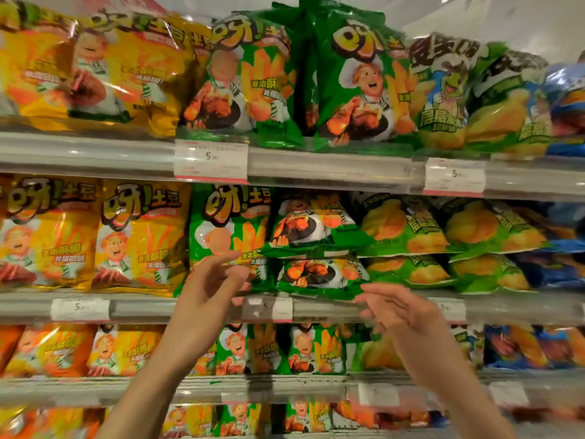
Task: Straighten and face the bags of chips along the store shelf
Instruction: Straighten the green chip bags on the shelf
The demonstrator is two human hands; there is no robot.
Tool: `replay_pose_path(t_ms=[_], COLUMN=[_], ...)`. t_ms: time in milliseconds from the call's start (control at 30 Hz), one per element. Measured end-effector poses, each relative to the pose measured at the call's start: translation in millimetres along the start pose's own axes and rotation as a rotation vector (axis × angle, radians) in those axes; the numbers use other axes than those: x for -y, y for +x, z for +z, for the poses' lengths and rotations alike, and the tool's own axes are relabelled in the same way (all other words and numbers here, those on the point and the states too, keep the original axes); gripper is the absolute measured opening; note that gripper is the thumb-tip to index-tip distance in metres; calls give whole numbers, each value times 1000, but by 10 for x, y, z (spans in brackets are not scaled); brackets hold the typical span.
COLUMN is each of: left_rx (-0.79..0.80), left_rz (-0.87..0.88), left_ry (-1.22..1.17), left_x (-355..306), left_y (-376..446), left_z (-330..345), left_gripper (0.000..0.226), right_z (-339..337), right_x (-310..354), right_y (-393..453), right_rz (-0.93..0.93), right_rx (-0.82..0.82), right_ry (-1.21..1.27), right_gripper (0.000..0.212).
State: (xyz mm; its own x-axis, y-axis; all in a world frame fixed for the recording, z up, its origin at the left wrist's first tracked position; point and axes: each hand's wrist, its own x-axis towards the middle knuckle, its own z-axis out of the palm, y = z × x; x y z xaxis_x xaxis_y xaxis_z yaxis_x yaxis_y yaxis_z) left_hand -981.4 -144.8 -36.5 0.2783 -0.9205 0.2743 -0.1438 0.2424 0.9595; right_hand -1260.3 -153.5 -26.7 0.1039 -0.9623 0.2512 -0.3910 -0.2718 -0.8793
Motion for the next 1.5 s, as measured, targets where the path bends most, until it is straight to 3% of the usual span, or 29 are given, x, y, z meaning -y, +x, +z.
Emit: replay_pose_path(t_ms=[133, 267, 433, 600, 833, 1067, 1200, 1300, 1500], left_rx=[-14, -64, -40, 41, 125, 191, 213, 185, 226], left_rz=[-3, -96, -174, -90, 17, 13, -66, -153, -164], left_ry=[42, 62, 35, 29, 41, 76, 3, -16, 155], left_x=[-219, -337, -414, -448, -429, -360, -393, -432, -627], left_y=[154, 320, 476, 550, 384, 227, 240, 383, 503], left_z=[334, 583, 710, 704, 581, 353, 297, 305, 515], left_gripper=[46, 36, 49, 44, 34, 31, 40, 61, 75], right_z=[-278, -369, -205, -59, -149, -49, 2, 18, 24], right_x=[-7, 102, 222, 328, 404, 447, 453, 442, 347], right_y=[230, 565, 954, 1065, 1026, 1072, 1036, 965, 783], right_rz=[-106, -172, -151, -83, -18, 23, 27, 13, -29], right_rx=[-81, -136, -7, 93, 46, 143, 118, 103, 65], right_ry=[119, 80, -57, -58, 67, 169, 179, 246, 295], right_gripper=[15, 25, 58, 76, 59, 67, 66, 63, 61])
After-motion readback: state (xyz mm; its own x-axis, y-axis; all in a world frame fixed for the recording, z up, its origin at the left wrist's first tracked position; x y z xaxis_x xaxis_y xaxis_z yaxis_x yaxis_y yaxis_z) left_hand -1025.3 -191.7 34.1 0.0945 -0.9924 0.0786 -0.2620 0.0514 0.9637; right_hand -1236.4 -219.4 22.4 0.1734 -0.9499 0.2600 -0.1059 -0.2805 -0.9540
